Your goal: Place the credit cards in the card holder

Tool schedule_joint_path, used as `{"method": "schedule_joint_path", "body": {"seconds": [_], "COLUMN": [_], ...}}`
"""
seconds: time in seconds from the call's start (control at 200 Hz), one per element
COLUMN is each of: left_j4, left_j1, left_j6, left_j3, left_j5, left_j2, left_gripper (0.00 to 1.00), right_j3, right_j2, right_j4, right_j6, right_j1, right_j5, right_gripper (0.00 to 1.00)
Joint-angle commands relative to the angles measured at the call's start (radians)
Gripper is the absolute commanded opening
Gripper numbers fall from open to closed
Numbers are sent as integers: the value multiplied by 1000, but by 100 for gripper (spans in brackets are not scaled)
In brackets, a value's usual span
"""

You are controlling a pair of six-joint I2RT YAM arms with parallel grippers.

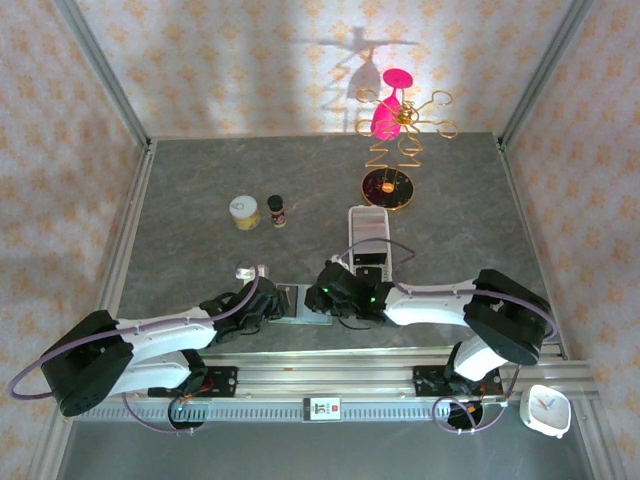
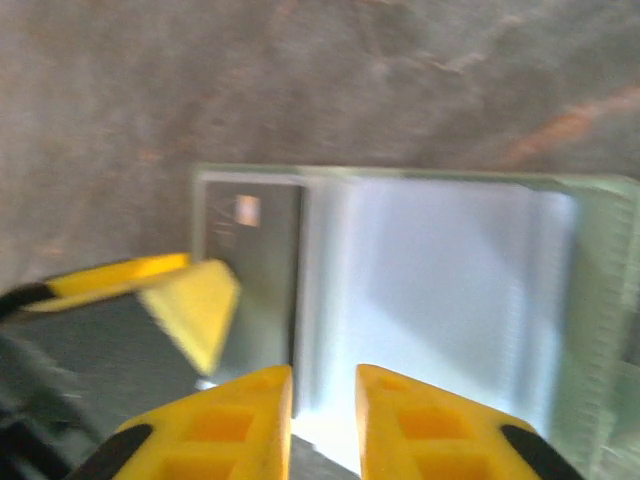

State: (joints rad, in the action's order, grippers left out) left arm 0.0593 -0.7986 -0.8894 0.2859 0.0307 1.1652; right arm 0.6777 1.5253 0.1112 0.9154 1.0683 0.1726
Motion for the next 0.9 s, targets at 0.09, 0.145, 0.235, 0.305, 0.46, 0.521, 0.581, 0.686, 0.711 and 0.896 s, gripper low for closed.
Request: {"method": "schedule_joint_path", "body": {"seconds": [0.09,0.145,0.235,0.305,0.46,0.521,0.581,0.686,0.711,0.896], "left_j4": [-59,-59,-48,-39,-15,-24,-55,-106,-114,-151], "left_j1": [-11,-10,-14,-17,-19,-19,-19,-19,-19,-18], "left_j6": [-18,-21,-27,-34,-51,-56,-65,-90,-97,-153], "left_j3": [-30,-30,-31,-34,-49,-54,-50,-44,-45,-55], "left_j5": [-80,-85,-97,-109,-120,-96,-60,0,13,71], "left_j2": [46,46,43,41,13,0,-11,-36,-43,-104], "left_gripper": [42,42,42,43,46,47,48,49,49,49], "right_j3": [-23,-16,-6,0,22,26,26,34,37,42], "right_j2": [28,44,72,91,129,139,145,154,157,164], "right_j4": [-49,-44,-25,1,59,102,145,183,190,229], "right_j6": [14,12,10,11,21,33,45,60,60,77], "right_j1": [7,7,9,10,11,11,12,11,11,12], "right_j5": [-40,-31,-16,-2,23,38,53,61,62,74], "right_gripper": [27,27,27,28,30,30,30,29,29,28]}}
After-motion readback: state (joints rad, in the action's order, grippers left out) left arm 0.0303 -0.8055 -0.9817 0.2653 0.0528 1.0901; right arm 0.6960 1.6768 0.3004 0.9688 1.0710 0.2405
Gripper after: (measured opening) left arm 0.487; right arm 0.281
